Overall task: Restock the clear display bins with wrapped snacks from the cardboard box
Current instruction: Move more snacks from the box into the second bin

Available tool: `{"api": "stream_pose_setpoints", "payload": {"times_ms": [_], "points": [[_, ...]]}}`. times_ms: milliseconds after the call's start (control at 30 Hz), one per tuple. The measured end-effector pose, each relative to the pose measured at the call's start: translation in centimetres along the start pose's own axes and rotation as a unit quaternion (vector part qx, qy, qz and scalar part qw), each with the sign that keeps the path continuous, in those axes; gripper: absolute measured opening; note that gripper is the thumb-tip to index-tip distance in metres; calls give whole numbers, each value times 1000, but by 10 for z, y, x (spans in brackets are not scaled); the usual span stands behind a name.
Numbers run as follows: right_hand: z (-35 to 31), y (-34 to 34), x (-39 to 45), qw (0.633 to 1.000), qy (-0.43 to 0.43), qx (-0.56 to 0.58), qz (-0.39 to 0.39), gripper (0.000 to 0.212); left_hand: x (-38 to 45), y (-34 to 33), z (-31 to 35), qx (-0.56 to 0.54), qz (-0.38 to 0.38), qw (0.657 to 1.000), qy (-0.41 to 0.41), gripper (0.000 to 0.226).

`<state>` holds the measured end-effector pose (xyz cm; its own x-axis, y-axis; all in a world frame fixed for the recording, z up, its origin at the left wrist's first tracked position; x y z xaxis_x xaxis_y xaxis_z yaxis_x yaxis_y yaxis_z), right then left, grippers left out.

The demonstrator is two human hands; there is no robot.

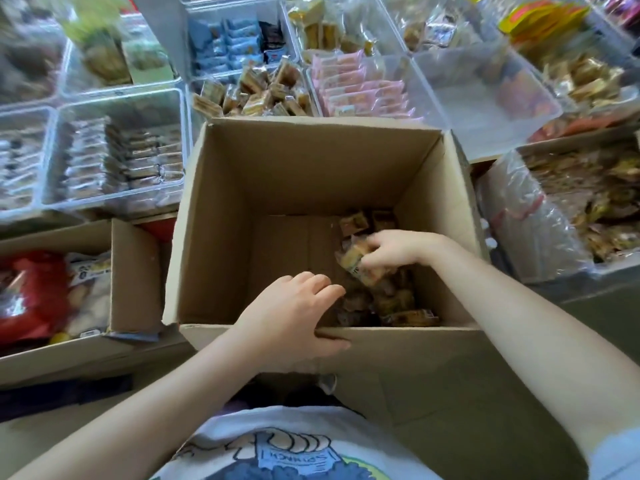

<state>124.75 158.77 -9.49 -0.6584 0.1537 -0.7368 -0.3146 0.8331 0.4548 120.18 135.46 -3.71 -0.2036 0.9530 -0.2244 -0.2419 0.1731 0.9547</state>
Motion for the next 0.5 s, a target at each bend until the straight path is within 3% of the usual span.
{"api": "stream_pose_setpoints", "payload": {"times_ms": [133,200,233,300,367,433,500], "points": [[-35,6,-17,958,82,274,-33,32,1,8,-10,-10,-3,1000,17,84],[-52,7,-31,913,128,383,-60,31,-1,12,-12,-116,48,992,29,78],[-59,7,-36,889,150,428,-67,32,-3,15,-15,-195,98,974,54,68],[-76,5,-42,840,189,502,-79,37,-12,26,-29,-341,202,907,141,44],[-101,2,-41,815,221,531,-75,43,-20,41,-52,-426,253,844,204,47],[-138,-5,-37,805,258,529,-71,49,-32,57,-79,-463,274,819,200,56],[-186,-15,-28,802,295,515,-71,55,-50,69,-112,-496,301,794,183,47]]}}
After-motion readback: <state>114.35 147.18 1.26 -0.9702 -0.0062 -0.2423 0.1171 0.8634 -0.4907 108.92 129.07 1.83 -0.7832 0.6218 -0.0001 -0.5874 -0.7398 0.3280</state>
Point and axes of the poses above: each hand's wrist, its own x-axis towards the middle knuckle, its own y-axis out of the back of the hand, z = x × y, the point moved 2 cm from there along x, towards the middle knuckle, and after that the axes turned 5 degrees about x, right-handed, at the moved point
